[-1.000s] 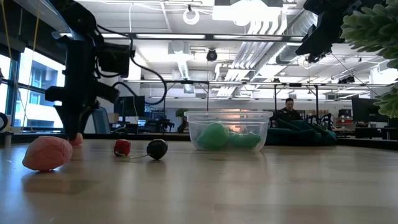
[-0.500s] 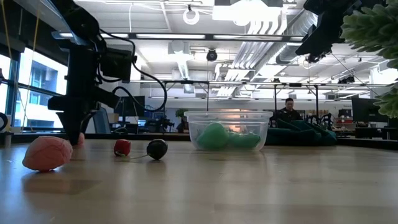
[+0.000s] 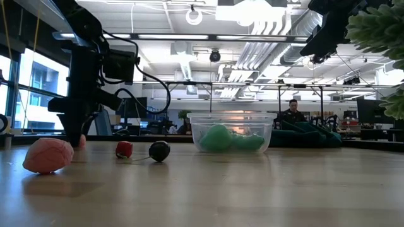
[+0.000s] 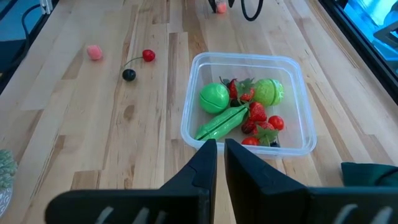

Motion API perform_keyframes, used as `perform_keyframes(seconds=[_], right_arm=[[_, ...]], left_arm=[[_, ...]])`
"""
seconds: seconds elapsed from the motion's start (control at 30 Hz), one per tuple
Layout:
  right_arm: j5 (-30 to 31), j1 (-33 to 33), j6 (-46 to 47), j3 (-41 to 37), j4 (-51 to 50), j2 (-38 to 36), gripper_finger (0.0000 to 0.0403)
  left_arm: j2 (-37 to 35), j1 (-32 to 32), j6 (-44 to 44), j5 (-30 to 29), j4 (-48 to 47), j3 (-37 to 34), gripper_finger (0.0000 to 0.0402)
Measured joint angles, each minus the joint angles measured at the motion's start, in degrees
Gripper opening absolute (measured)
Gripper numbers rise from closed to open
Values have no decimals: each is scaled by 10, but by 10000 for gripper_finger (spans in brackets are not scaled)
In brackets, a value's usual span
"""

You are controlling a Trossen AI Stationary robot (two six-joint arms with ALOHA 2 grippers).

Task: Pick and placing Produce into tupperware
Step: Put the pink peach into the transparent bin

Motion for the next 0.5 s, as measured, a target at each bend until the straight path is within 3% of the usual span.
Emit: perform_keyframes(seconds=[0.17, 0.5], right_arm=[[0, 0, 0, 0, 0, 0, 24], [0, 0, 0, 0, 0, 0, 24]], left_arm=[[0, 0, 2, 1, 4, -1, 190], [1, -1, 2, 8, 6, -1, 106]])
